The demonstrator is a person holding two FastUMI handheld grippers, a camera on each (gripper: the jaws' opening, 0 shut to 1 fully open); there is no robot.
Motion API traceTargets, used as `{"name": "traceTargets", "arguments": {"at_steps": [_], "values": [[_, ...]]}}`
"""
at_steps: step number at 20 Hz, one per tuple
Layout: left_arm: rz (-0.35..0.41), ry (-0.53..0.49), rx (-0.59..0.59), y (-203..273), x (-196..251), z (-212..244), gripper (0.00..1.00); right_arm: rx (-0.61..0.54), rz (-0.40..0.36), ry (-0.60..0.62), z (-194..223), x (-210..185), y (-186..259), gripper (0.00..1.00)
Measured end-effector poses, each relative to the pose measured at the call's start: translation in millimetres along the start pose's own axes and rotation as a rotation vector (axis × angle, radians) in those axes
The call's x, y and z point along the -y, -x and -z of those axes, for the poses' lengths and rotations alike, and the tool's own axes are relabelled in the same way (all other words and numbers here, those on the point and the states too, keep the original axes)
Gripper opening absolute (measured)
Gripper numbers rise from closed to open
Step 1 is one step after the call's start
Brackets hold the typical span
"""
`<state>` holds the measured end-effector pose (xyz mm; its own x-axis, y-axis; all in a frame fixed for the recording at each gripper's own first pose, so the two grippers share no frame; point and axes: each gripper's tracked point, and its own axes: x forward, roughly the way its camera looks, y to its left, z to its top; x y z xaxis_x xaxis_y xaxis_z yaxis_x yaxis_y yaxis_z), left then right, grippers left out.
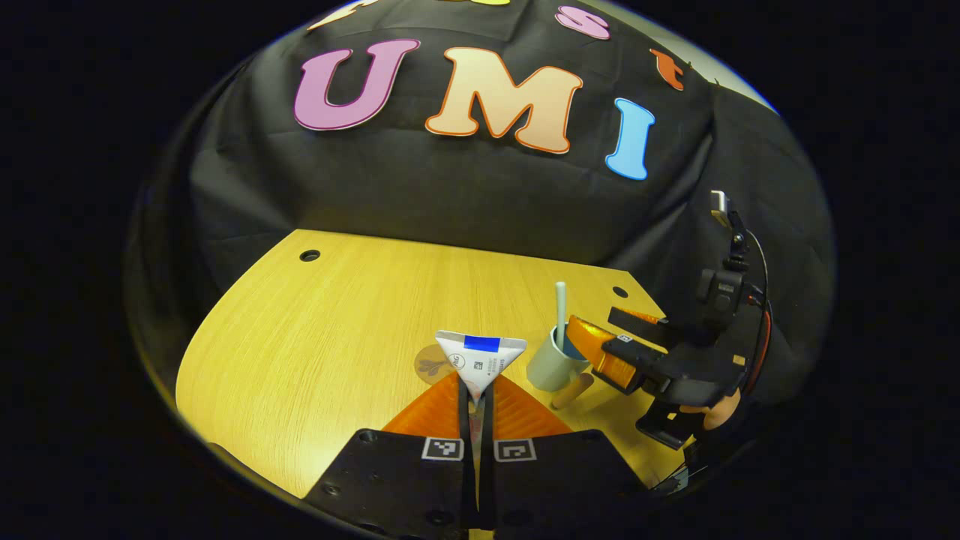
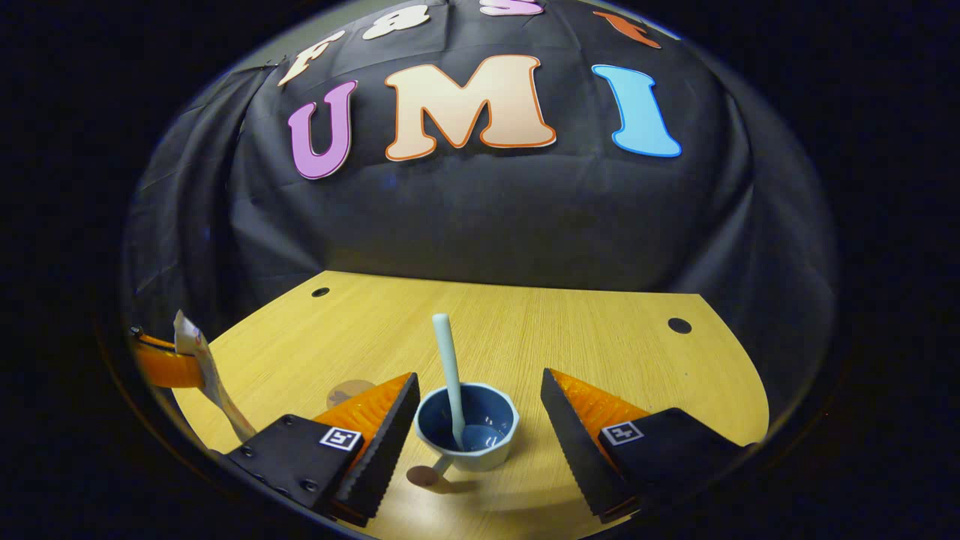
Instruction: Put the toothbrush and toothpaste on the desktop into the cup, then pick up the cup and place it on the coaster on the desktop.
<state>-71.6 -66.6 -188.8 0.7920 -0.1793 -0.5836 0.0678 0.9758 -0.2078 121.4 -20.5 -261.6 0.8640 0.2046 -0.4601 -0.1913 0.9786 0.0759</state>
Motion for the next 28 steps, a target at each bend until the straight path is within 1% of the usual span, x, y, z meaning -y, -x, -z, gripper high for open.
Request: {"name": "traceTargets", "arguments": {"at_steps": [2, 4, 8, 13, 16, 17, 18, 20, 22, 23, 24, 28], "values": [[0.024, -0.011, 0.011, -7, 9, -10, 0.0, -0.006, 0.005, -0.004, 5, 5, 11, 0.98], [0.05, -0.023, 0.028, -15, 19, -22, 0.0, -0.015, 0.009, -0.001, 10, 10, 21, 0.99], [0.105, -0.056, 0.065, -34, 46, -48, 0.0, -0.031, 0.019, 0.013, 21, 22, 41, 0.99], [0.188, -0.071, 0.114, -53, 92, -79, 0.0, -0.051, 0.031, -0.007, 32, 35, 56, 0.99], [0.225, -0.09, 0.126, -67, 119, -87, 0.0, -0.054, 0.042, -0.022, 36, 44, 62, 0.99], [0.235, -0.097, 0.126, -72, 127, -88, 0.02, -0.055, 0.045, -0.027, 37, 48, 63, 0.97], [0.243, -0.1, 0.127, -77, 133, -87, 0.02, -0.057, 0.049, -0.03, 38, 51, 66, 0.99], [0.25, -0.092, 0.123, -90, 144, -86, 0.0, -0.061, 0.055, -0.037, 40, 59, 68, 0.99], [0.24, -0.076, 0.111, -101, 148, -79, 0.0, -0.066, 0.059, -0.045, 41, 67, 70, 0.99], [0.224, -0.067, 0.1, -105, 148, -75, 0.0, -0.068, 0.06, -0.048, 42, 70, 70, 0.97], [0.209, -0.063, 0.097, -109, 146, -73, 0.0, -0.069, 0.056, -0.053, 42, 72, 71, 0.99], [0.164, -0.054, 0.104, -116, 143, -61, 0.02, -0.068, 0.016, -0.065, 37, 71, 72, 0.99]]}}
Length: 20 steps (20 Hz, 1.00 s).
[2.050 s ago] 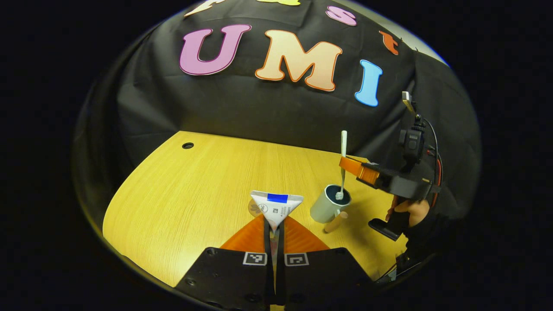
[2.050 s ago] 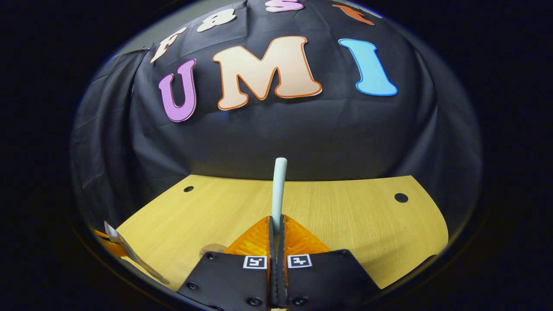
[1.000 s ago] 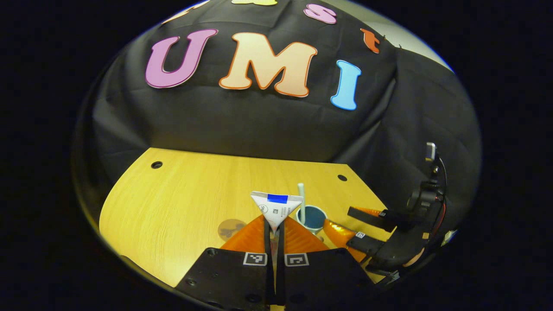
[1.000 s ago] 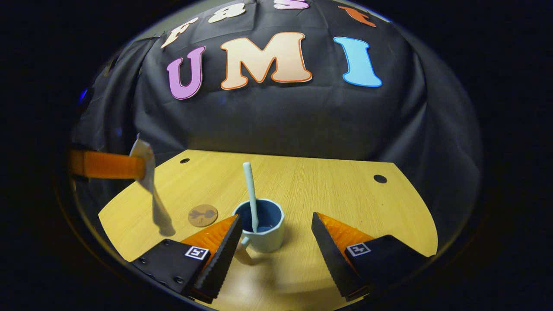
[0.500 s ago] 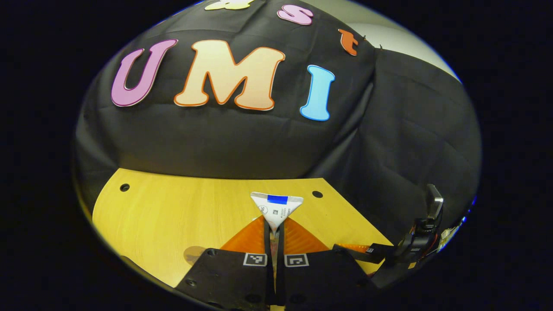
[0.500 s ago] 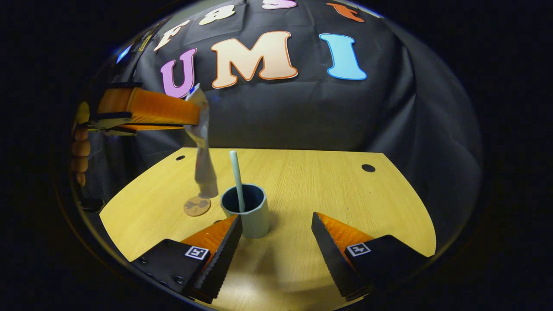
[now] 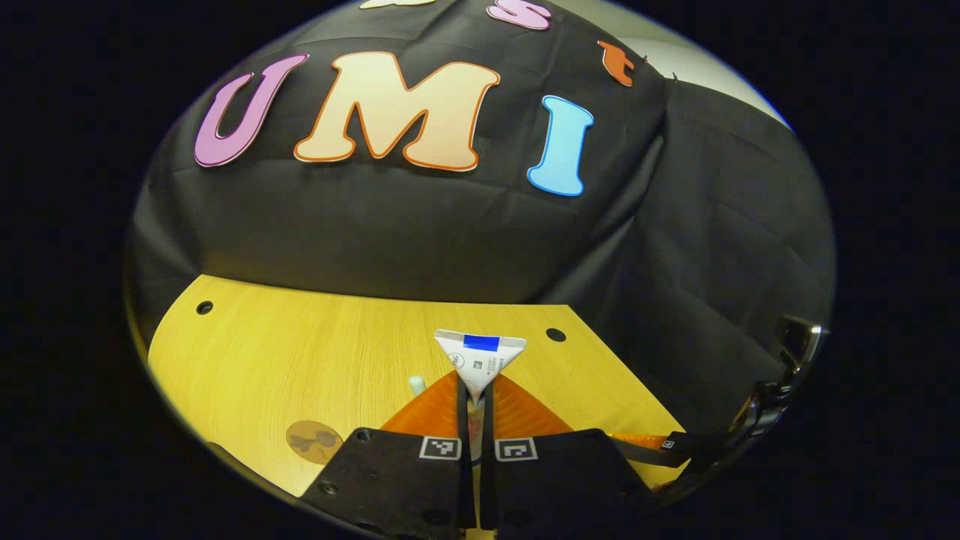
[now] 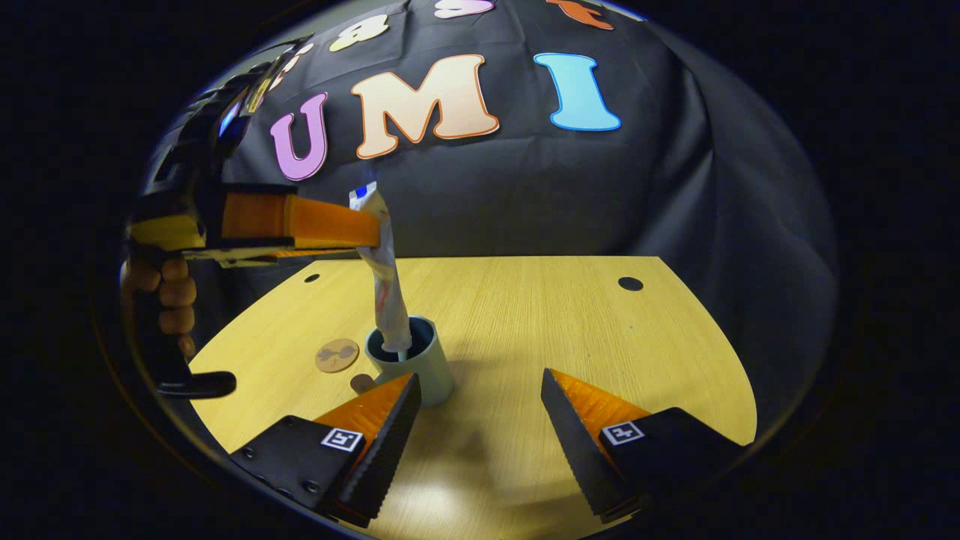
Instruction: Put the toothbrush and toothpaste on the desktop into the cup, then pick up the cup and place it on the coaster on the desktop.
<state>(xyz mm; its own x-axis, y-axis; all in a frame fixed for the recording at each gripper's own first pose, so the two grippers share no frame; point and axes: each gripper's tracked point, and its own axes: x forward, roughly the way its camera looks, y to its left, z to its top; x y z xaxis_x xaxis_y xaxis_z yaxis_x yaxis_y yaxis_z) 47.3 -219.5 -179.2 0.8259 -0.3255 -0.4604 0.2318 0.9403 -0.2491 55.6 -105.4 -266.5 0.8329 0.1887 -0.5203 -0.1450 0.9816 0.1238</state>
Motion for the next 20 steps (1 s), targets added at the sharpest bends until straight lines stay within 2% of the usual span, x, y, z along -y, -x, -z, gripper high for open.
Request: {"name": "traceTargets", "arguments": {"at_steps": [4, 5, 6, 7, 10, 11, 14, 16, 18, 20], "values": [[-0.019, 0.032, -0.023, 4, 1, 22, 0.1, -0.001, -0.041, 0.0, -3, -3, -2, 0.99], [-0.033, 0.039, -0.018, 7, -2, 23, 0.22, -0.005, -0.05, 0.001, -2, -4, -2, 0.99], [-0.044, 0.046, 0.002, 10, -4, 22, 0.26, -0.007, -0.058, 0.005, -3, -7, -1, 0.97], [-0.055, 0.053, 0.013, 15, -8, 21, 0.5, -0.009, -0.064, 0.014, -4, -9, -1, 0.99], [-0.097, 0.041, 0.044, 34, -28, 21, 0.96, -0.042, -0.094, 0.032, -7, -25, -4, 0.99], [-0.12, 0.033, 0.052, 43, -39, 20, 0.96, -0.063, -0.11, 0.035, -6, -32, -4, 0.96], [-0.175, 0.026, 0.072, 67, -75, 20, 0.95, -0.14, -0.153, 0.044, -6, -58, -11, 0.99], [-0.218, -0.009, 0.09, 85, -102, 20, 0.95, -0.208, -0.185, 0.007, -4, -76, -13, 0.99], [-0.26, -0.048, 0.087, 103, -130, 25, 0.95, -0.274, -0.172, -0.024, -2, -84, -18, 0.99], [-0.296, -0.044, 0.093, 120, -158, 27, 0.96, -0.347, -0.152, -0.053, 4, -89, -22, 0.96]]}}
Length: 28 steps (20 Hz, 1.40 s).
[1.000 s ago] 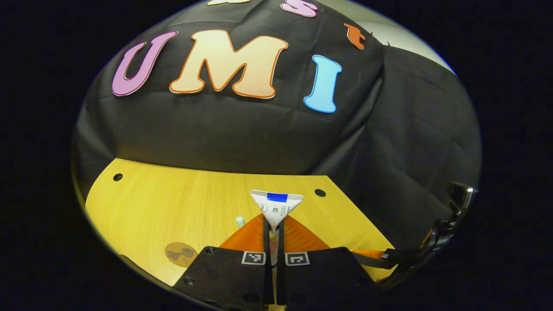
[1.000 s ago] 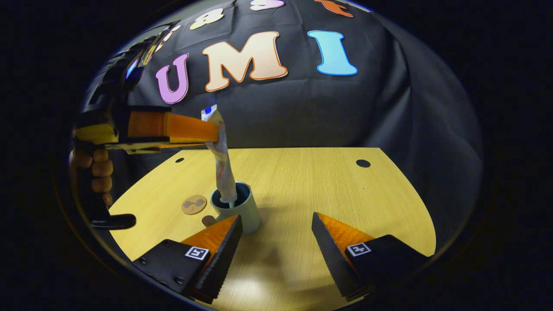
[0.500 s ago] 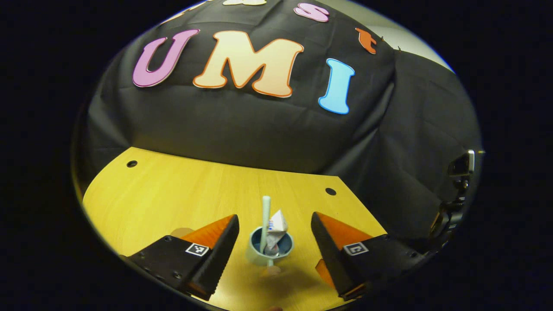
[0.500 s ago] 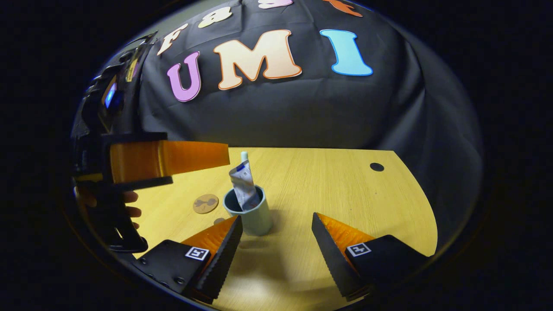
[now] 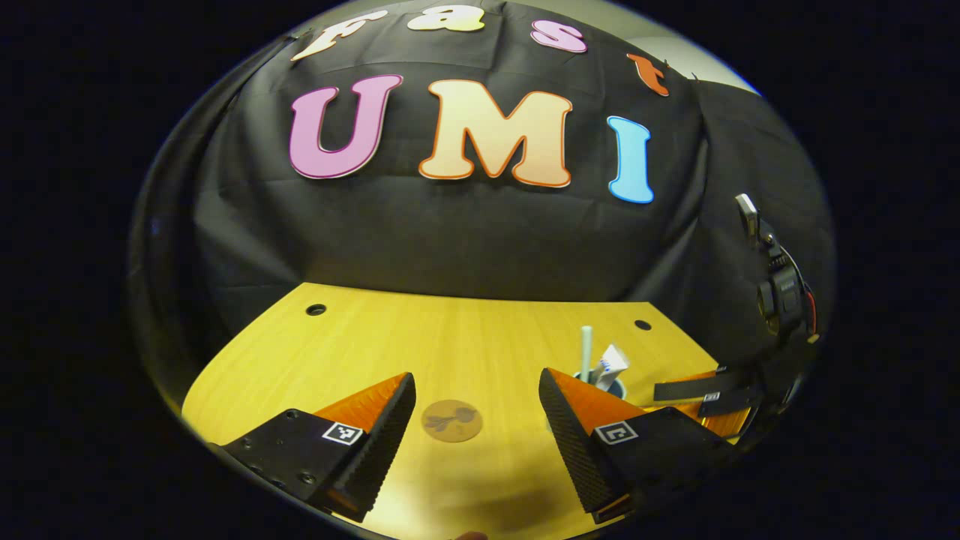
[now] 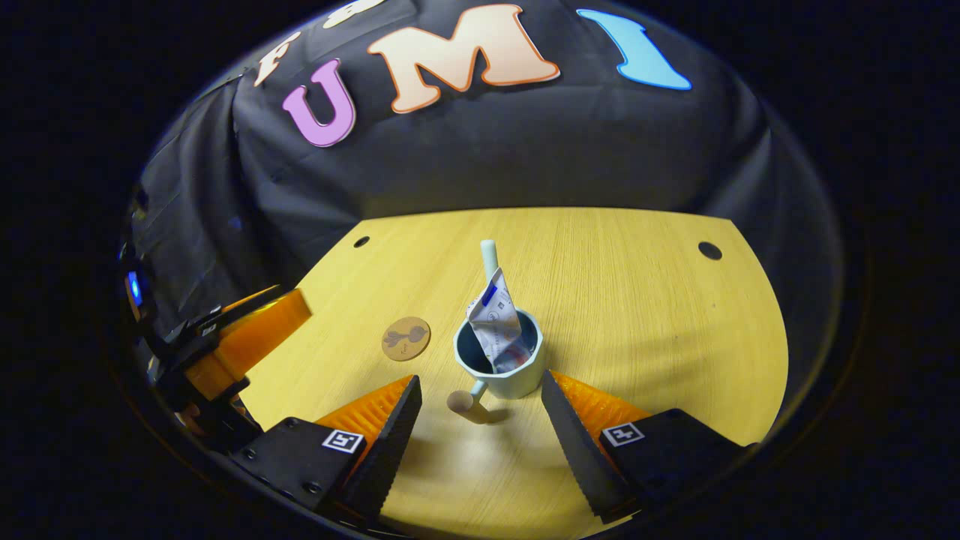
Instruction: Put the toothbrush and toothpaste on the desktop into the cup, then pick up the cup and place it on the coaster on the desktop.
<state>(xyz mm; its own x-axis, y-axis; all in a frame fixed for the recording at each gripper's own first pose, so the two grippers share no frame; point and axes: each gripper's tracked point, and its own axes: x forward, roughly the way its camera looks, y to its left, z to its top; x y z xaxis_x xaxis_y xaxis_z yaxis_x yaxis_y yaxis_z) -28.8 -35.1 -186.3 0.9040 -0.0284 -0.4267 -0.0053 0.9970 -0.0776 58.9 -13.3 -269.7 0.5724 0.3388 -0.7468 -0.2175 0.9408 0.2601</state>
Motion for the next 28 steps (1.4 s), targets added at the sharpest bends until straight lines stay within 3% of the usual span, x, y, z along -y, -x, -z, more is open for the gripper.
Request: {"name": "traceTargets", "arguments": {"at_steps": [3, 4, 5, 9, 10, 11, 17, 23, 26, 28], "values": [[-0.06, 0.027, 0.014, 11, -42, 2, 0.95, -0.108, 0.043, -0.046, 9, -2, -10, 0.98], [-0.08, 0.033, 0.016, 16, -56, 4, 0.96, -0.14, 0.061, -0.05, 12, -1, -14, 0.93], [-0.094, 0.04, 0.018, 18, -67, 5, 0.95, -0.177, 0.076, -0.054, 15, 0, -19, 0.98], [-0.144, 0.058, 0.013, 31, -104, 15, 0.95, -0.315, 0.111, -0.079, 29, 0, -40, 0.97], [-0.155, 0.064, 0.009, 34, -112, 19, 0.95, -0.34, 0.122, -0.074, 31, 0, -45, 0.91], [-0.164, 0.074, 0.004, 39, -119, 22, 0.95, -0.359, 0.134, -0.066, 33, 0, -52, 0.97], [-0.212, 0.105, -0.034, 56, -155, 42, 0.95, -0.415, 0.246, 0.007, 41, 18, -71, 0.87], [-0.209, 0.095, -0.045, 58, -169, 44, 0.95, -0.458, 0.256, 0.018, 53, 18, -79, 0.43], [-0.192, 0.099, -0.047, 55, -169, 45, 0.95, -0.453, 0.237, 0.026, 49, 11, -77, 0.29], [-0.184, 0.096, -0.048, 54, -169, 45, 0.95, -0.447, 0.194, 0.002, 51, -2, -81, 0.29]]}}
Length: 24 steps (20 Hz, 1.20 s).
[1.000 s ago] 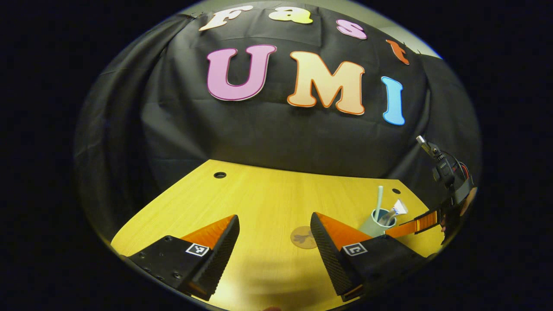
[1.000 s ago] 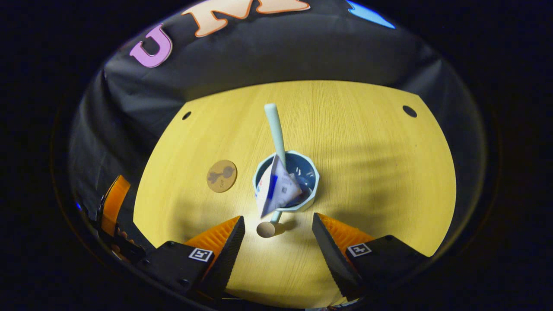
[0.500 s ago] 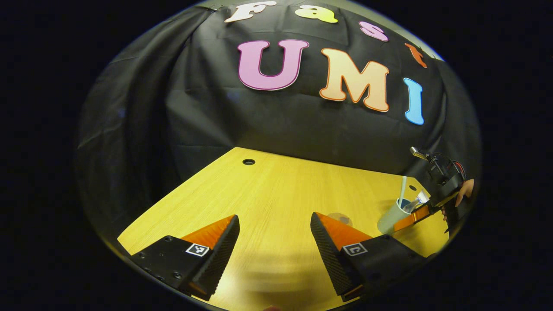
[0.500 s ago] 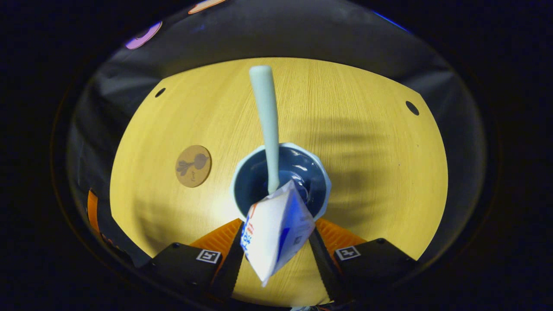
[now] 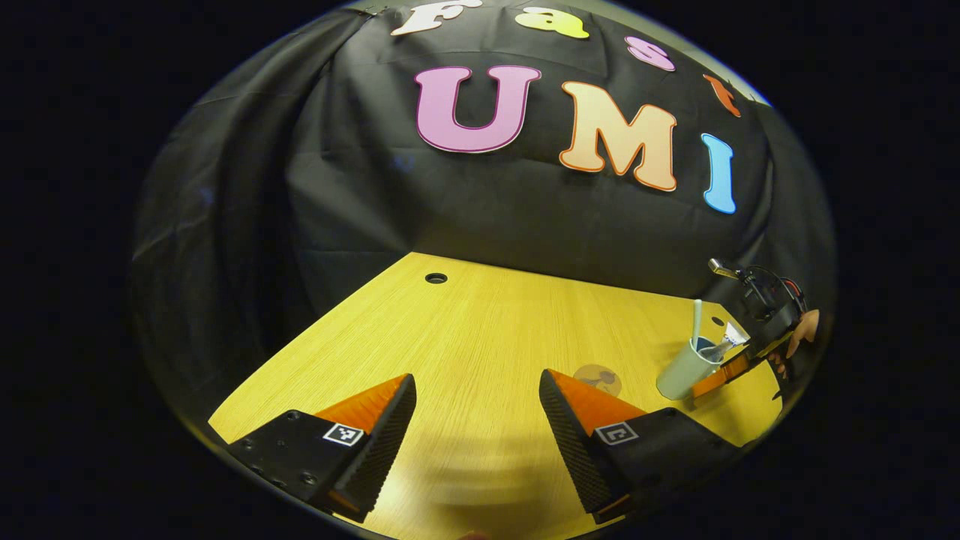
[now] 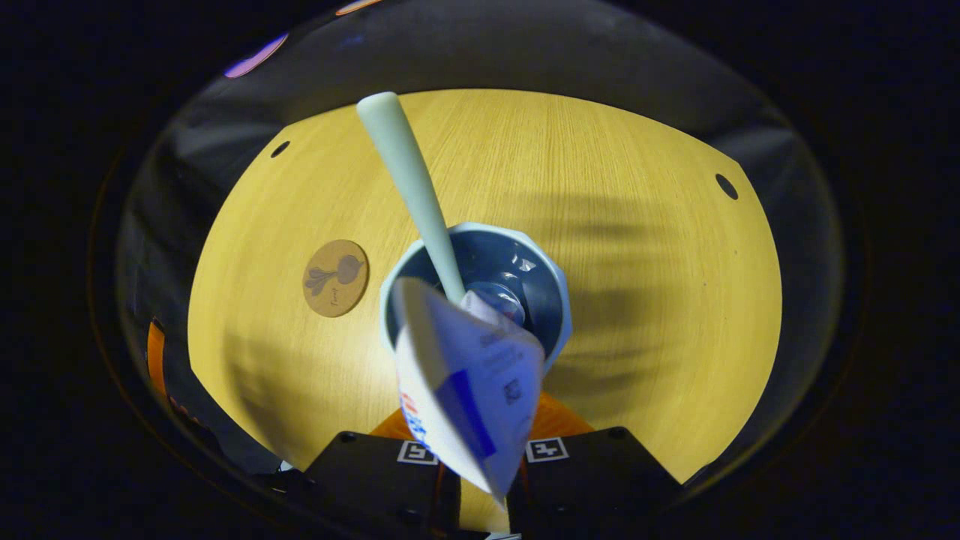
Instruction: Put the toothbrush and toothpaste on the desktop into the cup, then pick up the cup and place it on the coaster on the desktop.
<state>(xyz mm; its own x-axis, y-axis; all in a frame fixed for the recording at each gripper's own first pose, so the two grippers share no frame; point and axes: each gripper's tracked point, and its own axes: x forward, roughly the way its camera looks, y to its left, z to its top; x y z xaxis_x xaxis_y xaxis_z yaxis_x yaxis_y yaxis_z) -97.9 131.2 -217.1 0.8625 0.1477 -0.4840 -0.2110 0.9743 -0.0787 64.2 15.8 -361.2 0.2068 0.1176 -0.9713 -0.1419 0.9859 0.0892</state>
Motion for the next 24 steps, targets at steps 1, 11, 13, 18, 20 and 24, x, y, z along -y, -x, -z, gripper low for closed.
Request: {"name": "traceTargets", "arguments": {"at_steps": [1, 11, 13, 18, 20, 24], "values": [[0.006, -0.002, 0.001, 0, -1, -2, 0.95, 0.006, -0.021, -0.005, -2, -9, 1, 0.27], [0.033, -0.014, -0.012, -8, -16, -4, 0.95, 0.067, -0.118, 0.032, -20, -47, 9, 0.24], [0.03, -0.013, -0.014, -8, -24, -3, 0.95, 0.07, -0.124, 0.045, -22, -47, 9, 0.27], [0.011, -0.003, -0.02, -8, -51, -2, 0.95, 0.068, -0.102, 0.079, -22, -45, 12, 0.26], [0.003, 0.004, -0.024, -7, -61, -1, 0.95, 0.052, -0.079, 0.1, -18, -42, 11, 0.27], [-0.002, 0.012, -0.025, -8, -69, -2, 0.95, 0.068, -0.034, 0.134, -20, -40, 14, 0.29]]}}
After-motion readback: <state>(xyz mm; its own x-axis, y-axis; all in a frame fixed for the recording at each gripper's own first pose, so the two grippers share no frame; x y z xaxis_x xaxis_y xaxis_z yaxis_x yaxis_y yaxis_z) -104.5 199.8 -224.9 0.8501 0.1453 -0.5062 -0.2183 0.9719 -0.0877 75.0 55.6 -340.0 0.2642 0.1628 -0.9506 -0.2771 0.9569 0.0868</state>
